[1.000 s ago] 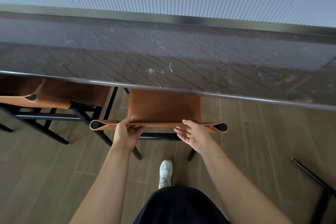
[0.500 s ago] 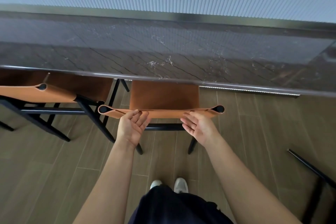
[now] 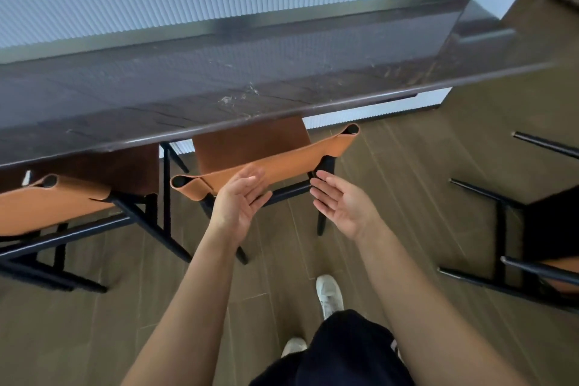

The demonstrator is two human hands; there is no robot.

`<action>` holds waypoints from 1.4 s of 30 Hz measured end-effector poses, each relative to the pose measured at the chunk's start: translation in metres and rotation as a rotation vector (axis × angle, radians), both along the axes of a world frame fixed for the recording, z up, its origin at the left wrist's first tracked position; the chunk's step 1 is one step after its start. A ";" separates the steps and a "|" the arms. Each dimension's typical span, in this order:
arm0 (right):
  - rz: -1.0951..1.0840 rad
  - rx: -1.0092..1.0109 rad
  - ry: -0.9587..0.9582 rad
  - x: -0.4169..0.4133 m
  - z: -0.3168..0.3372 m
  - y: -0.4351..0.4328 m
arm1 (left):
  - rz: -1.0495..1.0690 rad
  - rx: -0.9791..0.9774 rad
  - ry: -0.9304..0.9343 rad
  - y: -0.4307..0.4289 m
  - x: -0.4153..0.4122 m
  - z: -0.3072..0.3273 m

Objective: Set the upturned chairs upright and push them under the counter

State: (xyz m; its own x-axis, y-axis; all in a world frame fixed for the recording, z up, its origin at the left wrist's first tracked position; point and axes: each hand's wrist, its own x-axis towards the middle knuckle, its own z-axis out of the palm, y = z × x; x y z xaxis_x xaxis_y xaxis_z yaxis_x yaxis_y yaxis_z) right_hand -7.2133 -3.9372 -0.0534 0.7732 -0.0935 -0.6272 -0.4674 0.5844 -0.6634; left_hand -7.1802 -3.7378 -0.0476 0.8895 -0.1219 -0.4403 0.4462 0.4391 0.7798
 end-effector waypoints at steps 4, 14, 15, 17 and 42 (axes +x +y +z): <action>-0.115 -0.017 0.007 -0.041 0.008 -0.004 | -0.190 0.070 -0.062 -0.009 -0.017 0.005; -0.478 -0.020 -0.001 -0.150 0.024 -0.075 | -0.383 -0.015 -0.098 -0.088 -0.051 0.021; -0.510 -0.018 -0.007 -0.161 0.025 -0.082 | -0.408 -0.007 -0.108 -0.098 -0.056 0.023; -0.568 -0.020 -0.022 -0.183 0.029 -0.098 | -0.467 0.008 -0.131 -0.118 -0.067 0.026; -1.019 -0.088 -0.019 -0.497 0.035 -0.344 | -0.859 -0.001 -0.169 -0.442 -0.321 0.033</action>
State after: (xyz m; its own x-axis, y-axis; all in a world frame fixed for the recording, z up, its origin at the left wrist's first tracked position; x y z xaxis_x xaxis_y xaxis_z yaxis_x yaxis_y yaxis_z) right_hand -7.7106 -4.2807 -0.0187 0.3104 -0.7570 -0.5750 0.2355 0.6473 -0.7250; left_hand -7.5011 -4.1794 -0.0147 0.5427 -0.7805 -0.3101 0.5014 0.0048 0.8652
